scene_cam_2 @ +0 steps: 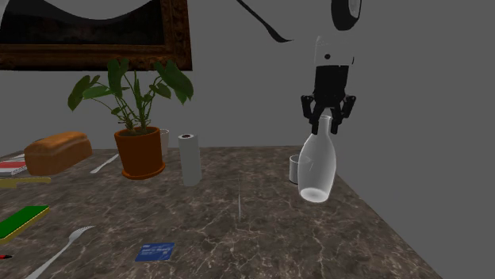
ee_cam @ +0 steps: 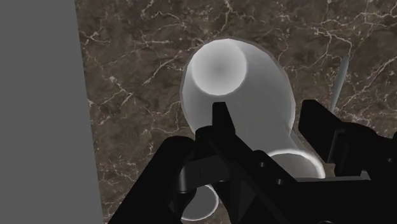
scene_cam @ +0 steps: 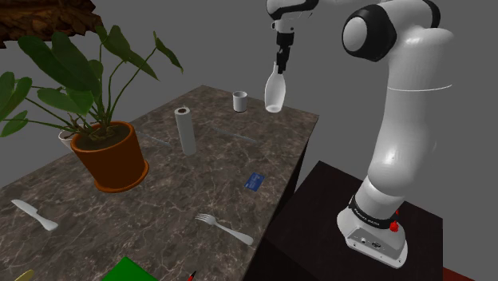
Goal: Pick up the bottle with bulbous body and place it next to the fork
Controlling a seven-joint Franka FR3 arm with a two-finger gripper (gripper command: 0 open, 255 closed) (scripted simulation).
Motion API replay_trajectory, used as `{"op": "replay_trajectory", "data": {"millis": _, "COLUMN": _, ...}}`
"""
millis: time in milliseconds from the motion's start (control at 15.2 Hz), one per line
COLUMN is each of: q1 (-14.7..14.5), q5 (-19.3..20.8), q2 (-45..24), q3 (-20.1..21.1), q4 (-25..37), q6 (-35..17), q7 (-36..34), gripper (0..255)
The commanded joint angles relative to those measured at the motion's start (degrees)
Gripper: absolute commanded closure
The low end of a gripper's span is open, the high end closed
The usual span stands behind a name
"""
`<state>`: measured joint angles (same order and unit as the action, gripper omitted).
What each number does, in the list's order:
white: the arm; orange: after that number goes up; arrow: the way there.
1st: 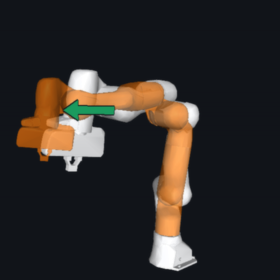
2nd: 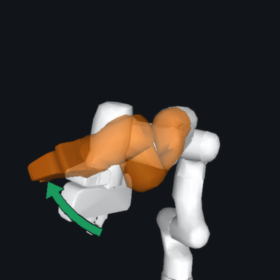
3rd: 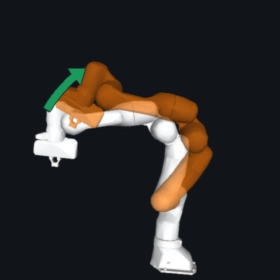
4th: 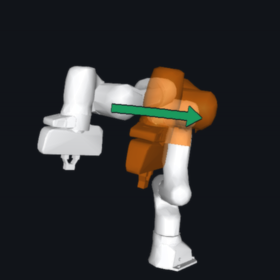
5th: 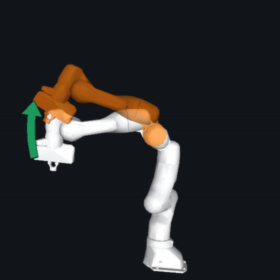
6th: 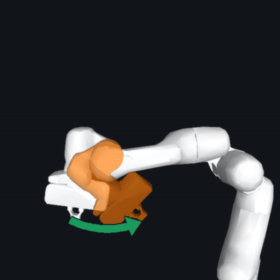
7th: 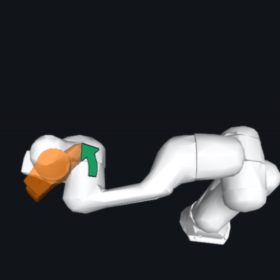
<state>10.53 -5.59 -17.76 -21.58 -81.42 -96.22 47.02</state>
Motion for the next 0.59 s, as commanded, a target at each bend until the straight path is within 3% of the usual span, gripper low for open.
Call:
{"op": "replay_trajectory", "data": {"millis": 0, "q1": 0.2, "q5": -0.1, "q2": -0.2, "q3": -0.1, "q4": 2.0, "q6": 1.8, "q7": 0.1, "gripper": 255}}
{"op": "replay_trajectory", "data": {"millis": 132, "q1": 0.3, "q5": -0.1, "q2": -0.4, "q3": -0.1, "q4": 3.3, "q6": 2.9, "q7": 0.1, "gripper": 255}}
{"op": "replay_trajectory", "data": {"millis": 528, "q1": -6.0, "q5": 3.0, "q2": 8.0, "q3": 2.3, "q4": -7.6, "q6": -0.2, "q7": -8.0, "gripper": 255}}
